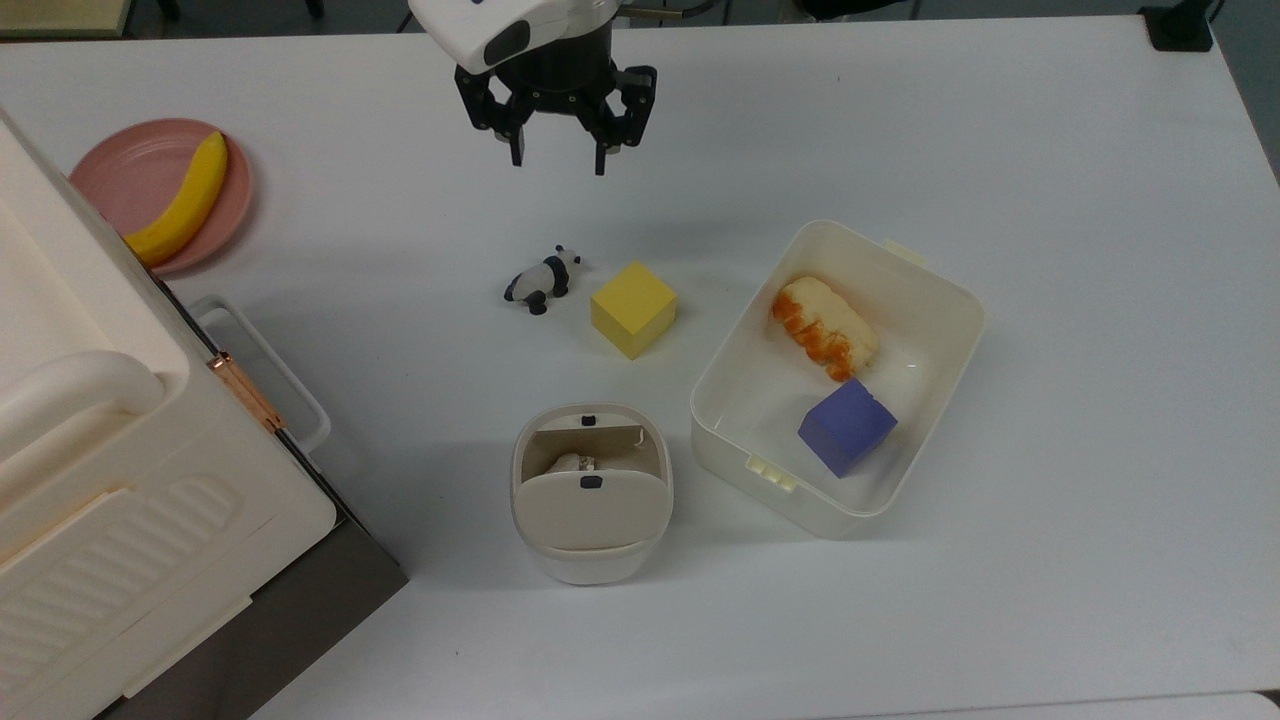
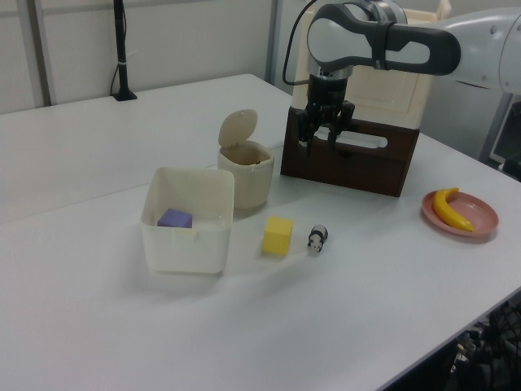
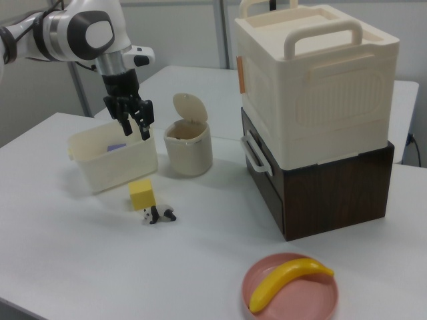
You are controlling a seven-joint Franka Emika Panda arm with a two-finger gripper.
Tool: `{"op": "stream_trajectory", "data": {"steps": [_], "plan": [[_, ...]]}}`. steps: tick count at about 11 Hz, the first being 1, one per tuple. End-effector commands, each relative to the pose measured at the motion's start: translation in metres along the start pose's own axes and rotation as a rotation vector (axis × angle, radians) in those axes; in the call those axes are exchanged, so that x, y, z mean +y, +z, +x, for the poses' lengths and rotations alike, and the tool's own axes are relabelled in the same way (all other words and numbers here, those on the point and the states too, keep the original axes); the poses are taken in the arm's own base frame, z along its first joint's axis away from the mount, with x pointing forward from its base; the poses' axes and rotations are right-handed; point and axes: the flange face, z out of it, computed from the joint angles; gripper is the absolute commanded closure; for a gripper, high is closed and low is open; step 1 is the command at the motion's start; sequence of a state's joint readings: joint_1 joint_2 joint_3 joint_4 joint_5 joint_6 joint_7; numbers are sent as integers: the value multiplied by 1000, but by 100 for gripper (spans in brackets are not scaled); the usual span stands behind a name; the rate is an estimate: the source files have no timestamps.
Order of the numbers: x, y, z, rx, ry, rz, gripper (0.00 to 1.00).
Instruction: Close the trash can
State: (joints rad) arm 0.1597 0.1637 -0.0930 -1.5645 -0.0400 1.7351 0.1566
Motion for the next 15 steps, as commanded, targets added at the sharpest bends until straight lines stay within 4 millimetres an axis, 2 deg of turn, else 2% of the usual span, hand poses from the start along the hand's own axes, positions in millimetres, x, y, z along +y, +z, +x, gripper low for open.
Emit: {"op": "stream_trajectory", "data": {"steps": [1, 2, 5, 8, 11, 13, 15], "plan": [[-2, 3, 12, 81, -34, 56, 93], [-3, -4, 22, 146, -31, 65, 100], [-11, 6, 71, 322, -8, 72, 100], [-23, 10, 120, 585, 71, 117, 100], [-31, 1, 141, 818, 122, 177, 100], [-31, 0, 149, 846, 121, 175, 100], [-26, 12, 152, 832, 114, 146, 100]]}}
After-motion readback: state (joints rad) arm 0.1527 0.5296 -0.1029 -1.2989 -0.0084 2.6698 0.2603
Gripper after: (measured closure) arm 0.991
